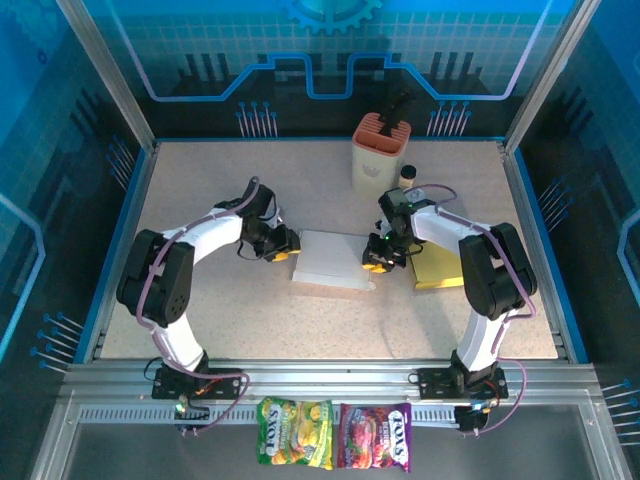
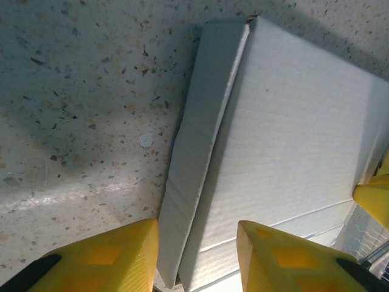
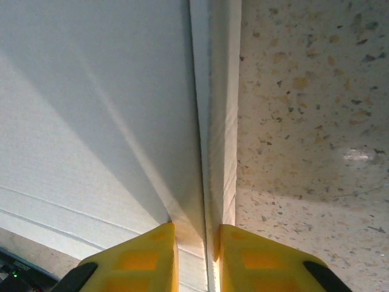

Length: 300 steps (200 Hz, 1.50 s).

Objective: Fold the paper box

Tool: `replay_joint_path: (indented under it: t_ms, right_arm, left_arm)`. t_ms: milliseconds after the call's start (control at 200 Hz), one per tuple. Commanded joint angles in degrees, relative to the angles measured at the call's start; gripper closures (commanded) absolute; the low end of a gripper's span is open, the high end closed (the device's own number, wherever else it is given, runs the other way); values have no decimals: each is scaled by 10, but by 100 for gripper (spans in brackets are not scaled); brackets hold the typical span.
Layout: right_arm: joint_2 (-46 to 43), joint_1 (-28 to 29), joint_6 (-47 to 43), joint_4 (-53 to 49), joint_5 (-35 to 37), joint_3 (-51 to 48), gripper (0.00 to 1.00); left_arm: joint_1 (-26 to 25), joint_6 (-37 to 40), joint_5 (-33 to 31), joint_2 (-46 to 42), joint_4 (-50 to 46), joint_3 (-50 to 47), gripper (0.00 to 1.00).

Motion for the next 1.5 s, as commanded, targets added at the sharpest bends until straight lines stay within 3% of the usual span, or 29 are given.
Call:
replay_joint_path:
  t_ms: [0,630,840,1021,1141,1496]
  right_arm:
    - [17,6,-8,-16,8,4,79]
    - [21,8,-21,-21,17,1,82]
    - [2,7,-35,-27,24,4,75]
    - [0,8,-48,-27,21,-1,62]
    - [11,12,-45,-18,16,-8,60]
    - [8,19,-41,-10,19,-10,81]
  left_arm:
    - [-5,14,25,10,12,-10,62]
    - [-26,39,-16,21,4,-40,75]
    - [-28,40,-21,0,5,-45,75]
    - [-32,35,-17,4,8,-47,76]
    - [-35,30,-19,3,12,-50,77]
    - [-35,13,-19,-10,25,-65,81]
